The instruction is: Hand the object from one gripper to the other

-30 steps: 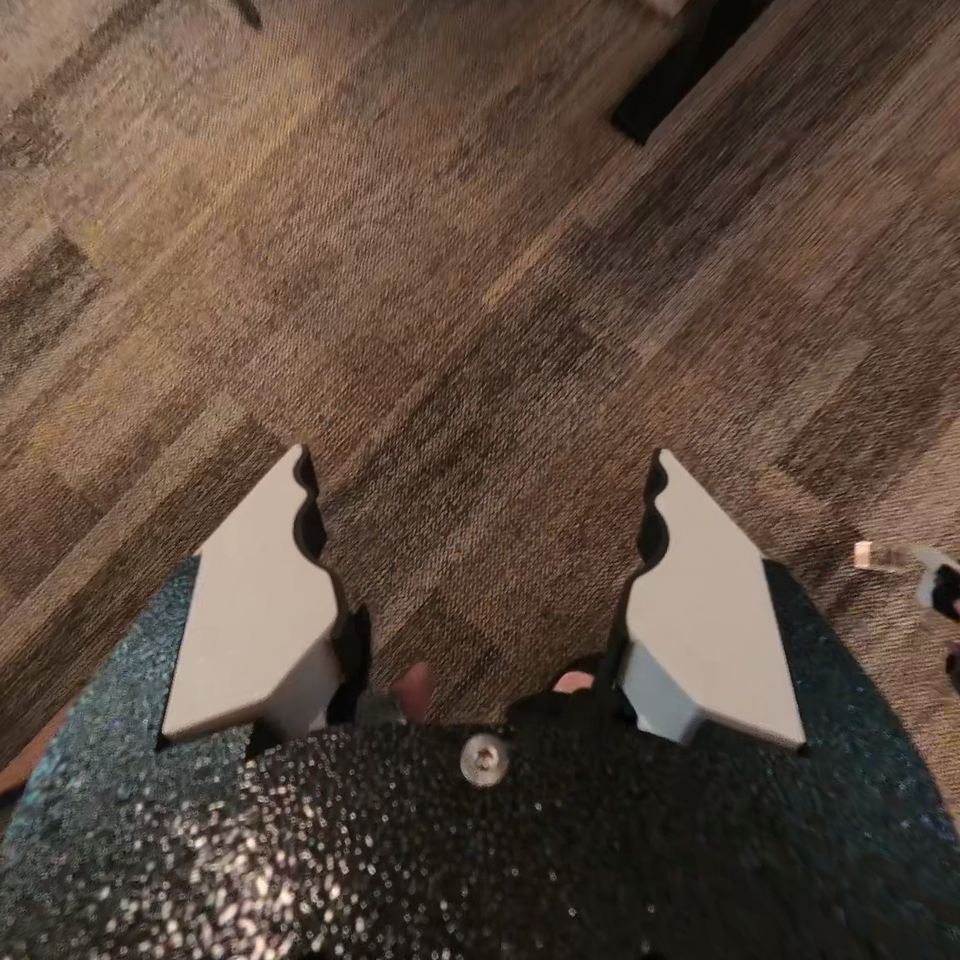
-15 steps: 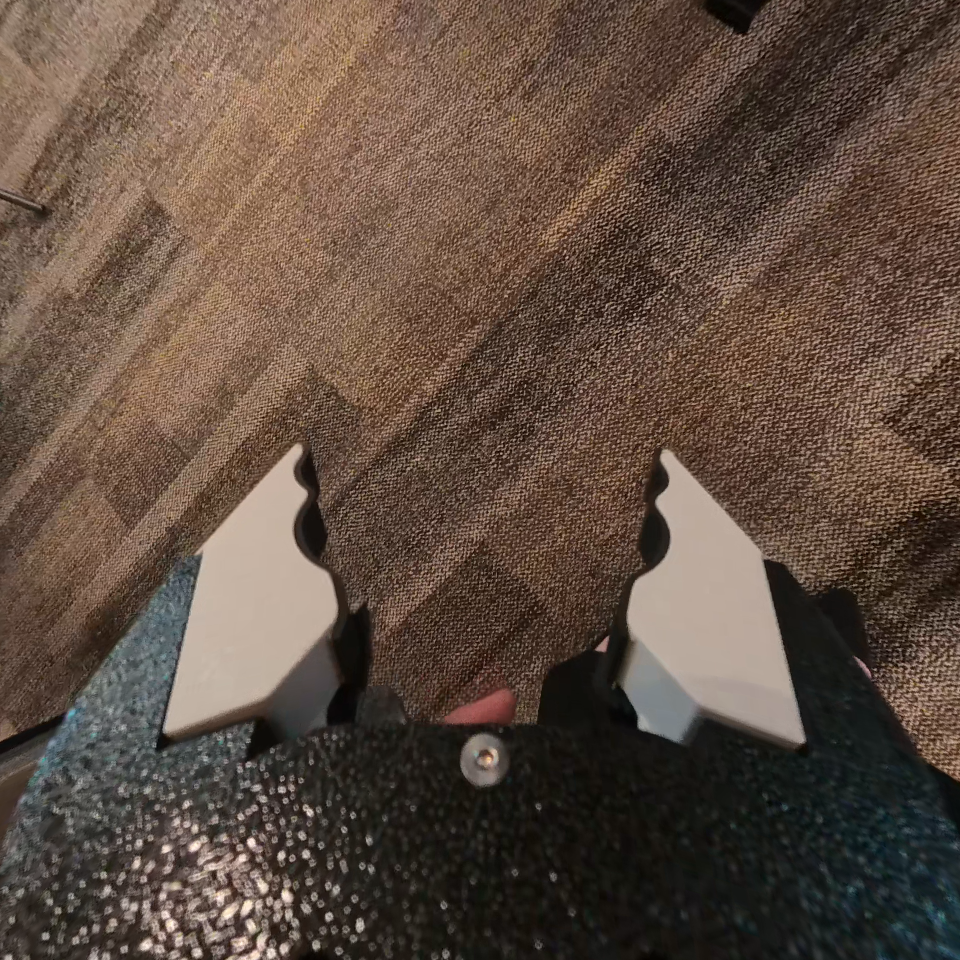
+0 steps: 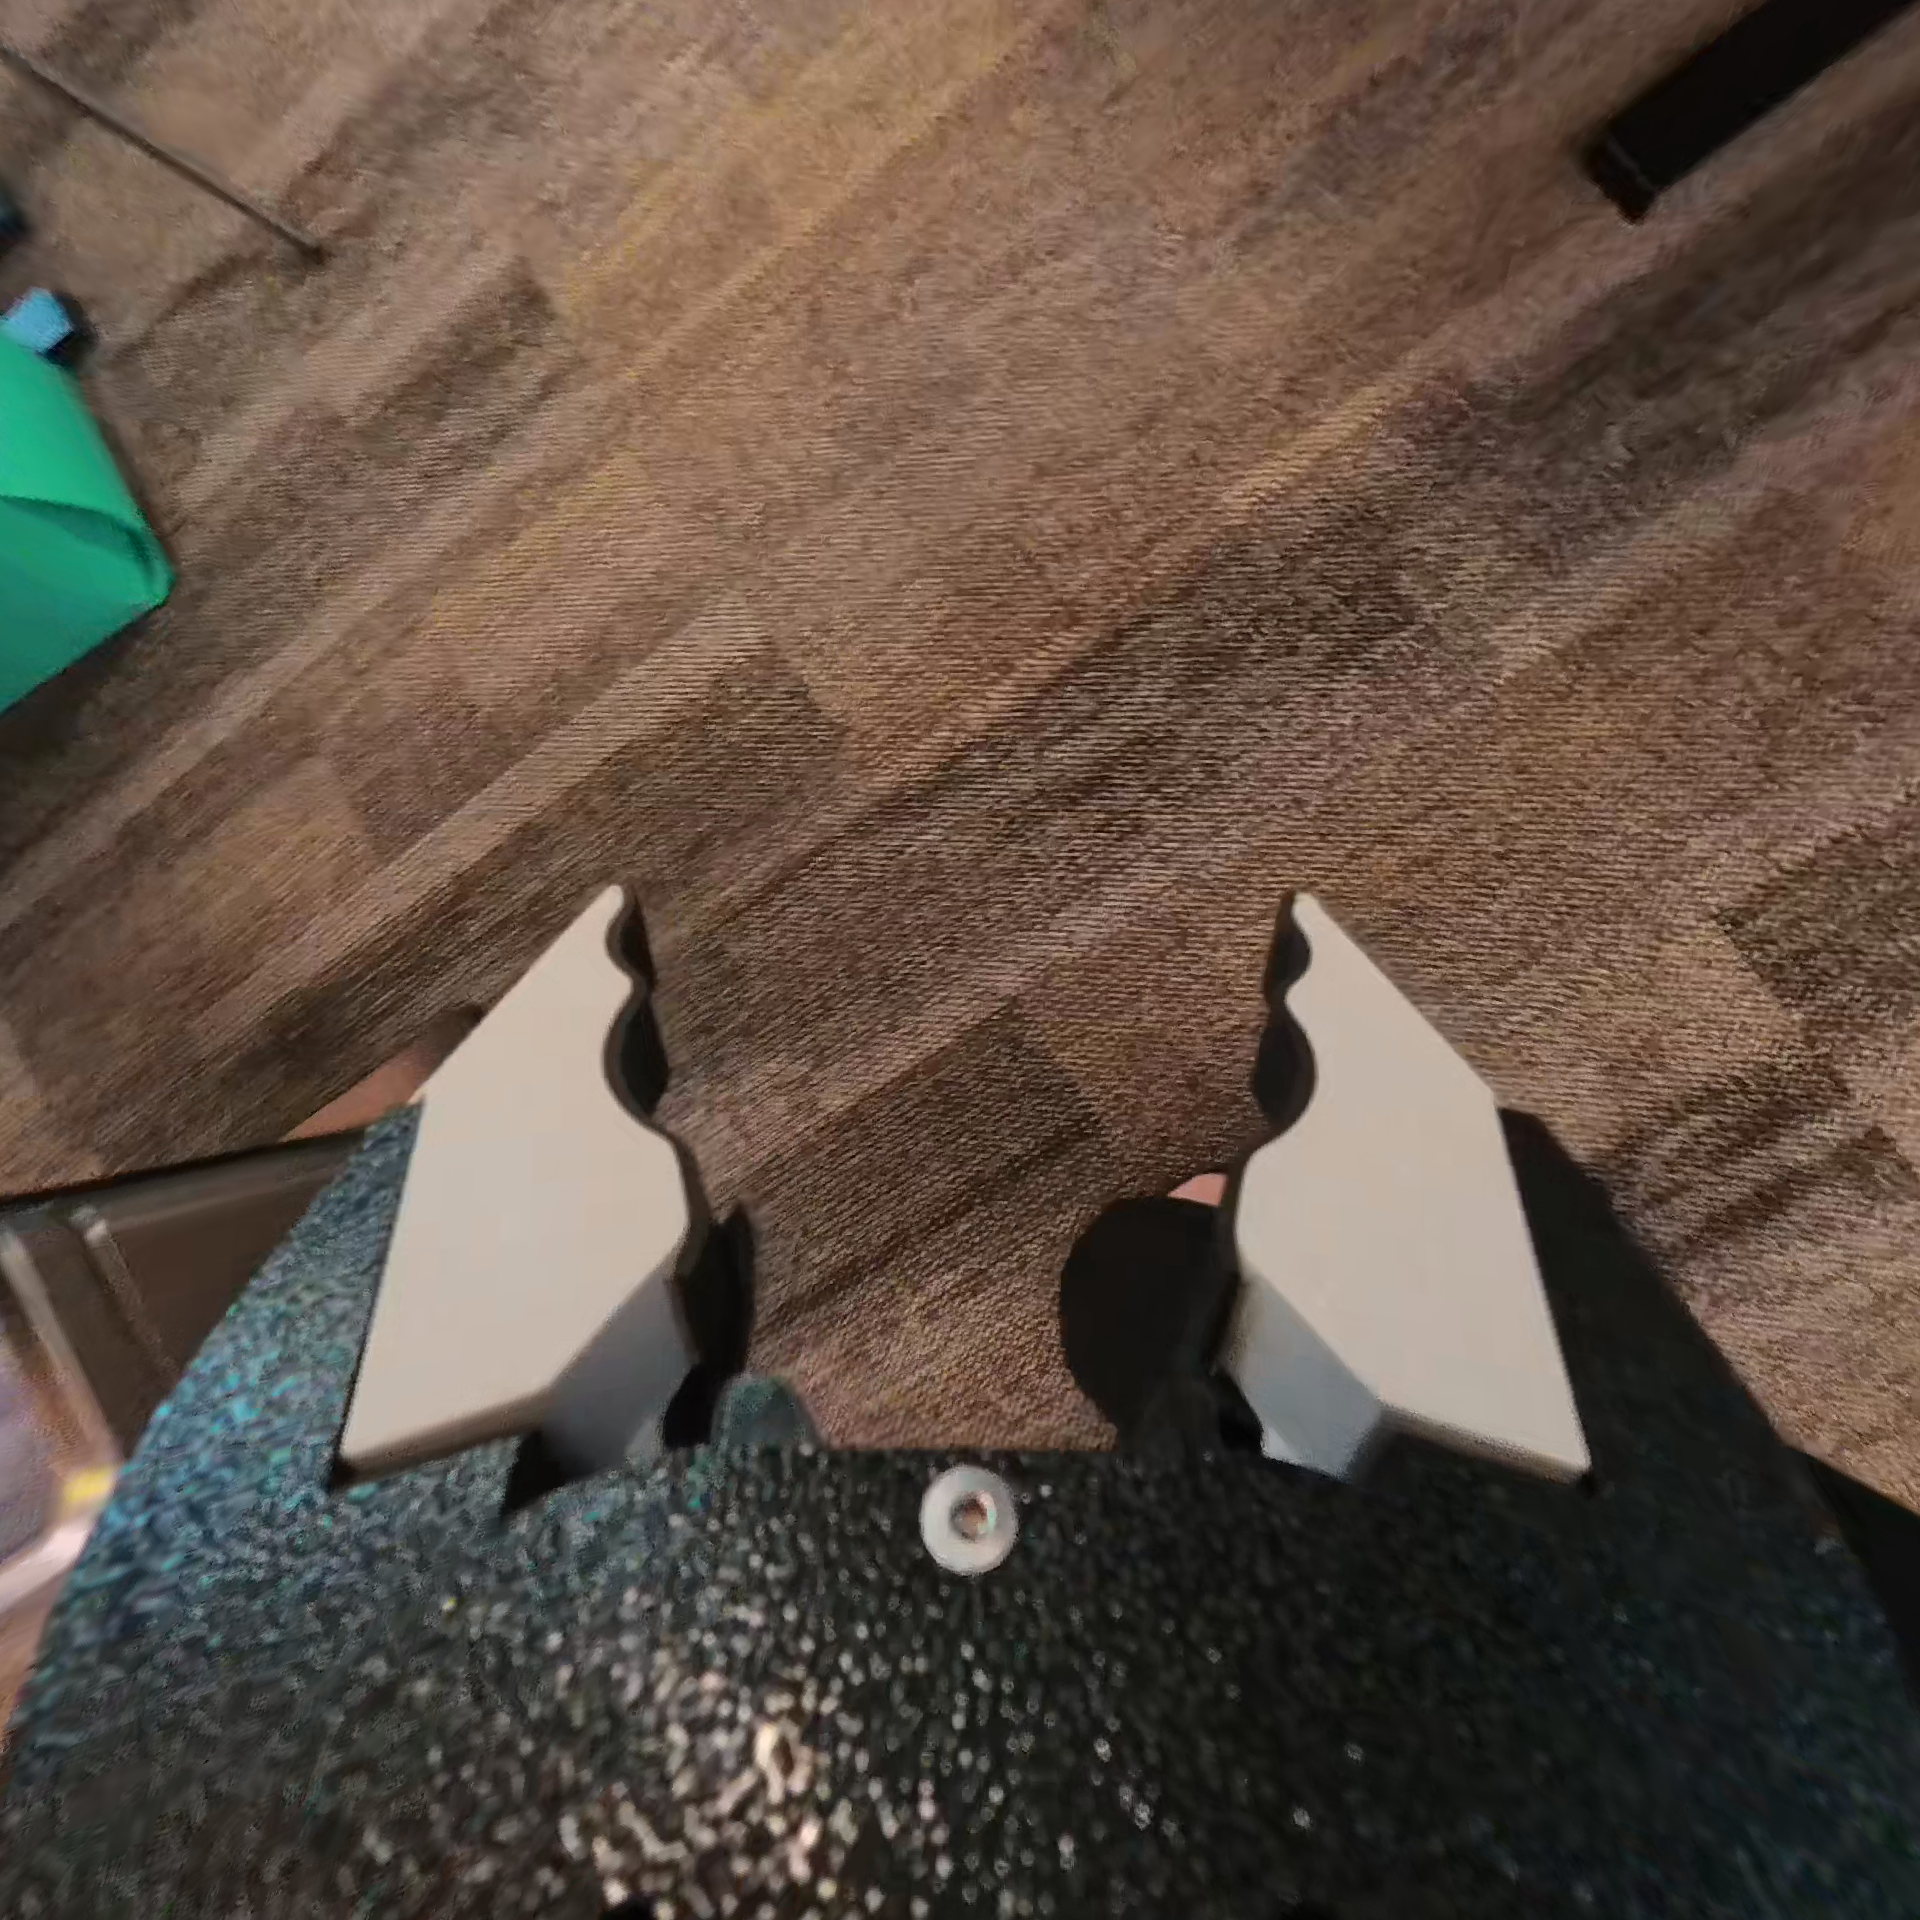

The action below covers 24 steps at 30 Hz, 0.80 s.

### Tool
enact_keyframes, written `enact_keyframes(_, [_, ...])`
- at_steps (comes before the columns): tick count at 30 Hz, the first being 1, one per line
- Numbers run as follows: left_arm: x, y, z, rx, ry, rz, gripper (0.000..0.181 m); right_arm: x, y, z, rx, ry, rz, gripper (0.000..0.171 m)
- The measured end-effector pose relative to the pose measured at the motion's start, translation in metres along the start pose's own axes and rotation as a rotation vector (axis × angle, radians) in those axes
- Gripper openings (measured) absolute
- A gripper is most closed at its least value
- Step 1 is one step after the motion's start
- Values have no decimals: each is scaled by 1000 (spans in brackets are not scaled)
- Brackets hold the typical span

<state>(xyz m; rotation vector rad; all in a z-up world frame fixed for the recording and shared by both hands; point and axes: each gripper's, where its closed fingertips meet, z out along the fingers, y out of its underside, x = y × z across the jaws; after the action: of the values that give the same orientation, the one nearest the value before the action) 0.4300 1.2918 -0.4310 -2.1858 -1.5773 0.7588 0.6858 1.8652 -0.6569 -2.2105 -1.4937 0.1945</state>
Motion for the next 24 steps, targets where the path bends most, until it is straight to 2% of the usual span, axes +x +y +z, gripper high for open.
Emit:
enact_keyframes(1, [-16, 4, -14, -4, -32, -22, 115, 8, -22, -24, 21, 1, -42, 44])
enact_keyframes(4, [-71, 35, -65, -33, -167, -158, 113, 31, -78, -81, 32, 23, -165, 43])
enact_keyframes(6, [-103, 76, -108, -58, -271, -304, 112, 34, -108, -109, 11, 19, -245, 44])
enact_keyframes(8, [-128, 128, -155, -88, -395, -470, 111, 20, -139, -131, 13, -39, -371, 43])
enact_keyframes(11, [-148, 218, -223, -150, -571, -727, 109, -37, -187, -161, 82, -157, -636, 43])
enact_keyframes(14, [-150, 304, -283, -202, -722, -967, 108, -123, -221, -190, 175, -276, -819, 43])
enact_keyframes(18, [-134, 405, -346, -280, -874, -1225, 107, -271, -230, -234, 289, -455, -1004, 44])
enact_keyframes(21, [-124, 468, -387, -323, -955, -1359, 105, -401, -201, -283, 355, -639, -1182, 44])
enact_keyframes(24, [-122, 529, -415, -385, -972, -1426, 105, -538, -148, -345, 409, -876, -1335, 44])
